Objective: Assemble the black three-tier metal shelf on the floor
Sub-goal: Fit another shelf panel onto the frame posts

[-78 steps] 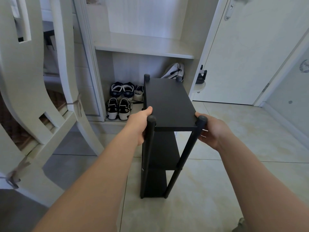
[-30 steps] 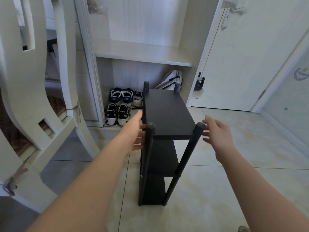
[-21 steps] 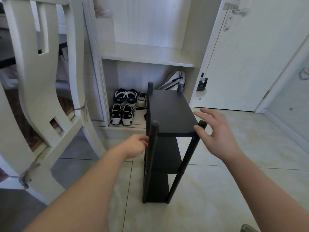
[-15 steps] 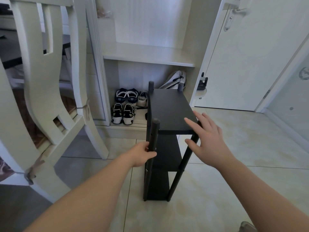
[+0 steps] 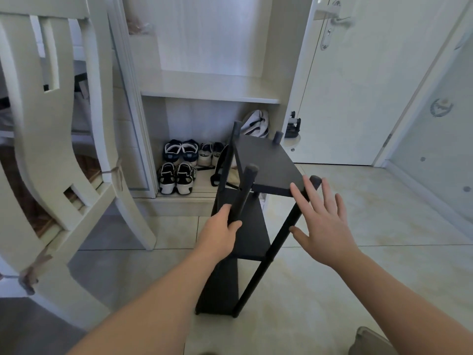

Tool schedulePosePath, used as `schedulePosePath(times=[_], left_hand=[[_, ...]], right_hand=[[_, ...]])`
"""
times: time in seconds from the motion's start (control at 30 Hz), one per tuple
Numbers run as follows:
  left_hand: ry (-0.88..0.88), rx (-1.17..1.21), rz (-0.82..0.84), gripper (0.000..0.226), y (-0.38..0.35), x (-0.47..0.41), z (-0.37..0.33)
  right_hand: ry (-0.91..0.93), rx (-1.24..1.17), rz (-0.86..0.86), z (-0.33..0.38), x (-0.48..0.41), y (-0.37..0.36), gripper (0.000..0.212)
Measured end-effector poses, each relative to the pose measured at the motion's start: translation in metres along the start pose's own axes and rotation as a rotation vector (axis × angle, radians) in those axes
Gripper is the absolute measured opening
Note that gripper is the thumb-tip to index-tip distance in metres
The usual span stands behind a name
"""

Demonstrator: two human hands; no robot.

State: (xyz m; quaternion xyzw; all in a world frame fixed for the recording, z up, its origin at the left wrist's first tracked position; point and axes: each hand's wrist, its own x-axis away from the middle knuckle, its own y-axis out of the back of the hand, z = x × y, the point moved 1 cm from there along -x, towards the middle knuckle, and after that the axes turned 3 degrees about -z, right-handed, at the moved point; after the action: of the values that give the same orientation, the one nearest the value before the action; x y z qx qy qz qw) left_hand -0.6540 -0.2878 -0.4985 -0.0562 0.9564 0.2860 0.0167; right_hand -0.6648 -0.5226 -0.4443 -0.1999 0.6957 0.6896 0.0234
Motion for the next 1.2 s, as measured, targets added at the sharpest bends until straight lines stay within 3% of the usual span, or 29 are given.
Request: schedulePosePath(times=[0.13,0.27,0.37,0.43,0.63,0.87,1.2], left_hand=[[-0.127,0.005,-0.048,0.025,-0.014,-0.002,-0.006],[-0.221,-0.047,-0.040,0.020,-0.045,-0.013,-0.021],[-0.282,-0.091,-0.023,0.016,-0.071,-0.016,-0.036],[-0.310,-0.131,-0.003,0.014,-0.088,-0.016,-0.043],[-0.395,-0.303,0.053,0.016,-0.145,-0.023,-0.053],[-0.471,-0.616,0.236,0.023,-0.206,-0.044,-0.030],[-0.432,-0.907,0.468,0.023,-0.249,-0.068,0.059]], right_hand=[[-0.058,-0.104,0.007,-0.008,0.000,0.008,0.081],[-0.017,-0.408,-0.244,-0.010,-0.006,0.031,0.065],[-0.028,-0.578,-0.202,-0.022,-0.017,0.039,0.062],[-0.100,-0.620,-0.153,-0.036,-0.022,0.037,0.058],[-0.390,-0.776,-0.244,-0.101,-0.021,0.015,0.021],[-0.718,-0.973,-0.171,-0.159,0.008,-0.065,0.021],[-1.048,-1.217,0.075,-0.162,0.028,-0.228,0.014]])
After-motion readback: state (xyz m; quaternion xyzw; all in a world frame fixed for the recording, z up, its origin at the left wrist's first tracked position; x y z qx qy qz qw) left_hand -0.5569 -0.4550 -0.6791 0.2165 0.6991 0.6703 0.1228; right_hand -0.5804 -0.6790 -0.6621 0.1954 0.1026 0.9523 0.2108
